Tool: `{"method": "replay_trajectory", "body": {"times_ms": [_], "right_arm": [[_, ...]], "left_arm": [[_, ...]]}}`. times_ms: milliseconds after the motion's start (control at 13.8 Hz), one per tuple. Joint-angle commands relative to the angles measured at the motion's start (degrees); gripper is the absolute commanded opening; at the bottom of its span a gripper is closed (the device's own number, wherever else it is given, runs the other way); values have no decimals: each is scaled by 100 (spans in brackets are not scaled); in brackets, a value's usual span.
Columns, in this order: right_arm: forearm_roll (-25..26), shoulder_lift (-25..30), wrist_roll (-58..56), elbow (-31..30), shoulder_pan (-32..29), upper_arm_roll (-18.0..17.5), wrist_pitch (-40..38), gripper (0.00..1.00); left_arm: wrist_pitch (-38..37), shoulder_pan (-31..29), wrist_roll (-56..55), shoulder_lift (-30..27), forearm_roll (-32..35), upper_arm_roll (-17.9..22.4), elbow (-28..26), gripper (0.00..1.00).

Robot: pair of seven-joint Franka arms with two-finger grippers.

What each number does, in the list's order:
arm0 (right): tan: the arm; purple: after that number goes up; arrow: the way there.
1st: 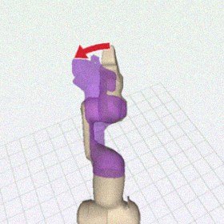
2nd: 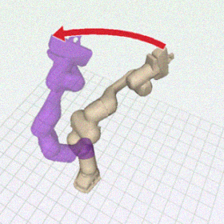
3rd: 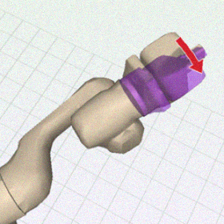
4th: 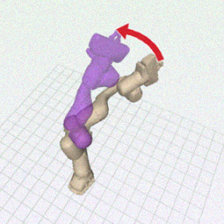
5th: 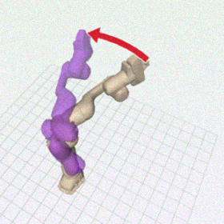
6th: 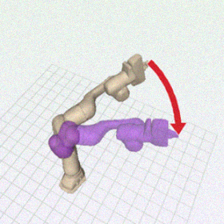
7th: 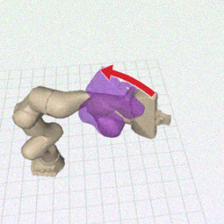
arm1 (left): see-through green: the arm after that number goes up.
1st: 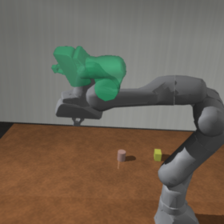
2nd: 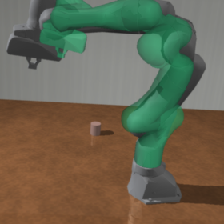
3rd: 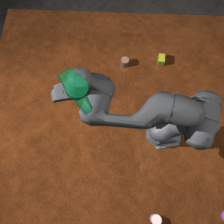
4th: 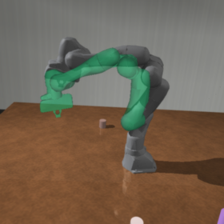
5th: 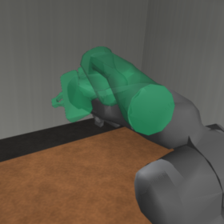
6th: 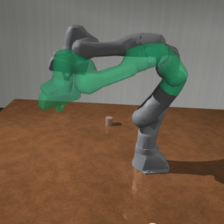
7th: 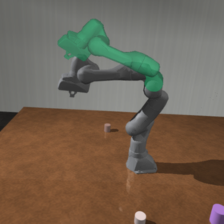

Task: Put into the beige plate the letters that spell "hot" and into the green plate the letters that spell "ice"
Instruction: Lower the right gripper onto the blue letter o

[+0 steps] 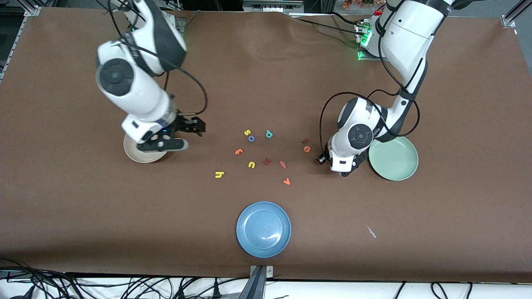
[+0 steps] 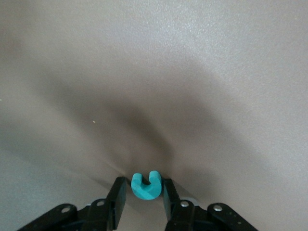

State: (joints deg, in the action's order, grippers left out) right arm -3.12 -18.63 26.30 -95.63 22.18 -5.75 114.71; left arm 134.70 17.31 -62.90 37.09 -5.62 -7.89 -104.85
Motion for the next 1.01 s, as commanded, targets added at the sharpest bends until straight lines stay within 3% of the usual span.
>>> {"method": "replay_trajectory", "body": {"times_ms": [0, 290, 580, 942], "right_arm": [[39, -447, 839, 36, 417, -14, 647, 100], [346, -956, 1122, 36, 787, -101, 1271, 100], [1277, -1484, 2395, 36, 1226, -190, 1860, 100], [2173, -1968, 3072, 71, 1359, -392, 2177, 100]], "left_arm": [[21, 71, -29, 79, -158, 68, -9, 37], [118, 36, -20, 141, -115, 68, 17, 37], [127, 9, -12, 141, -106, 68, 26, 37], [136, -70, -47, 132, -185, 86, 61, 39]]}}
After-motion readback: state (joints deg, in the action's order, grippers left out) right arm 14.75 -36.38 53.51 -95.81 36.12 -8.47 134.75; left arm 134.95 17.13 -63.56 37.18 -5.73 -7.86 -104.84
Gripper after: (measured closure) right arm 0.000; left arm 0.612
